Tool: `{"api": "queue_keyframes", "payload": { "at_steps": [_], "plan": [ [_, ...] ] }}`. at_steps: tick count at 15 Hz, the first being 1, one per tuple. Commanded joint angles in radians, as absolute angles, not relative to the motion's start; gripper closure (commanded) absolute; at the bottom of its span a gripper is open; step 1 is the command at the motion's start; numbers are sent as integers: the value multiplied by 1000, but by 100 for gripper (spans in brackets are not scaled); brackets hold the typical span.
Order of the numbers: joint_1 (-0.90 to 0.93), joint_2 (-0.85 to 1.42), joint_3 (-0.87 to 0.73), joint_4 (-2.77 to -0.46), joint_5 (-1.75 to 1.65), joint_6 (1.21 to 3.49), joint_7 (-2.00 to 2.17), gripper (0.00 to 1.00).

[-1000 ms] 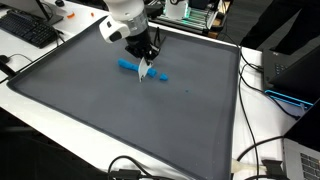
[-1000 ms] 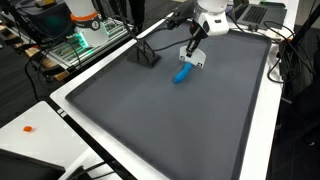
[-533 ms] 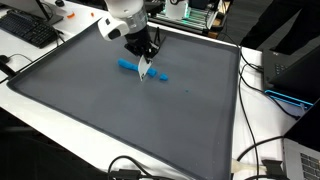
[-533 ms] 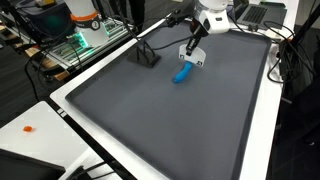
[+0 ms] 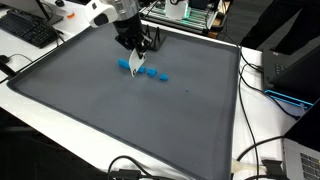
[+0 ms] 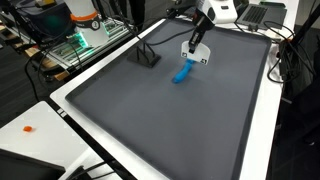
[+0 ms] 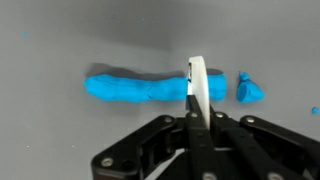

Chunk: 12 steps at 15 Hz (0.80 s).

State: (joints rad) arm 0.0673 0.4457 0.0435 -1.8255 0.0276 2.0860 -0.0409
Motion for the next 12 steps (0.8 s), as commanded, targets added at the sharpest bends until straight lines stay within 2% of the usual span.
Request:
{"api": "queue_keyframes", "payload": {
  "at_steps": [1,12],
  "plan": [
    [61,438,31,-1820,-14,2065,-40,99],
    [54,467,26,-1831,-32,2084,-46,99]
  ]
}}
